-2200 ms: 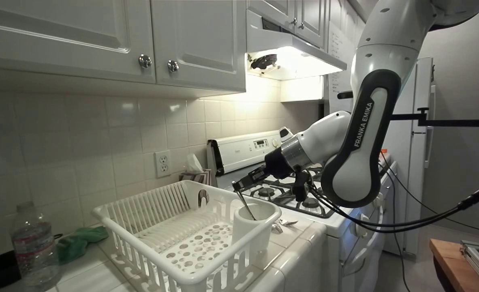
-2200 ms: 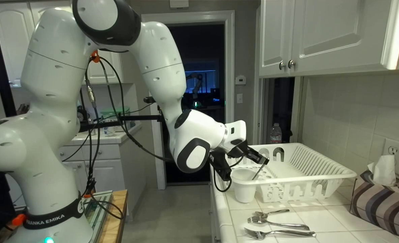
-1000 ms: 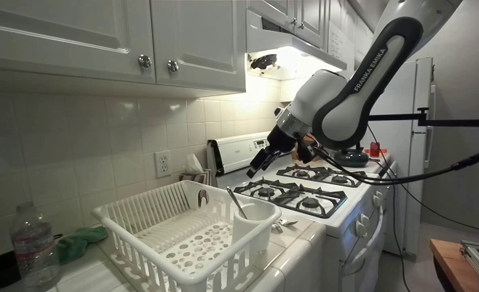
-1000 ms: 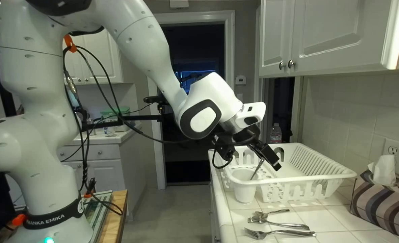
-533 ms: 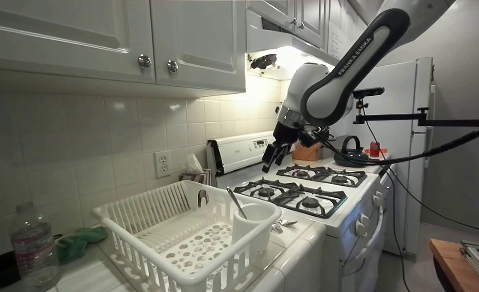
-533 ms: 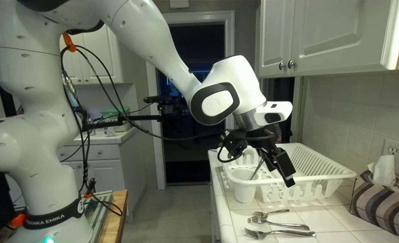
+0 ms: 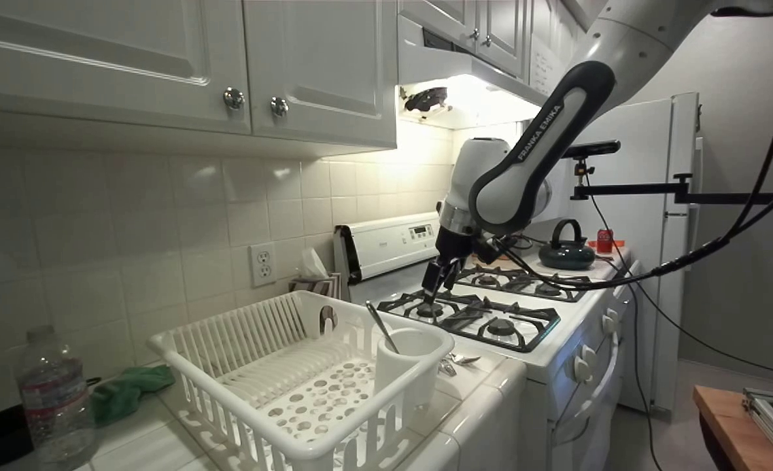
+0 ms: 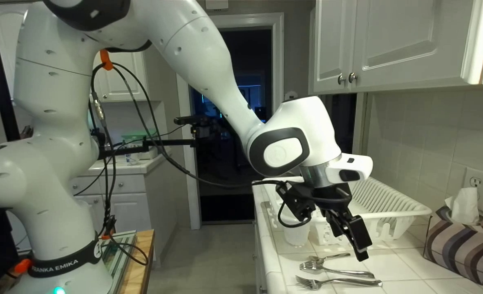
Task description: Put one silver spoon and silver fork on the dishrack.
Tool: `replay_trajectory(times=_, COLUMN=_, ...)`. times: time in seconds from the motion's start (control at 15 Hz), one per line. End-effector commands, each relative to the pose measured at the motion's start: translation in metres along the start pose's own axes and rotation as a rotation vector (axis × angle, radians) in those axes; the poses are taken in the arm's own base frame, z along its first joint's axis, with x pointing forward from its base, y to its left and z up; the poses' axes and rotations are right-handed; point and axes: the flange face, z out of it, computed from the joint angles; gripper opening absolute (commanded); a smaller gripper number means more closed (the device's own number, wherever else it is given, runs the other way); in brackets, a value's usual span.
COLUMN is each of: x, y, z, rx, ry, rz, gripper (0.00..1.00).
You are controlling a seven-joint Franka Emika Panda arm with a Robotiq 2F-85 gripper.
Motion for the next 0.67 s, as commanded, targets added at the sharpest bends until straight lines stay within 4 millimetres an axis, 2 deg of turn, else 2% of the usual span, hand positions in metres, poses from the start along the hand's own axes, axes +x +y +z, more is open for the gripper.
replay_trajectory(times=0.0, x=0.004, y=-0.009, z=0.025, rx=0.003, ry=-0.001, rz=-0.054, gripper=1.0)
replay_trajectory(times=0.6, x=0.003, y=-0.011, z=0.075, rx=-0.002, ry=0.02, rz=-0.068, gripper=1.0)
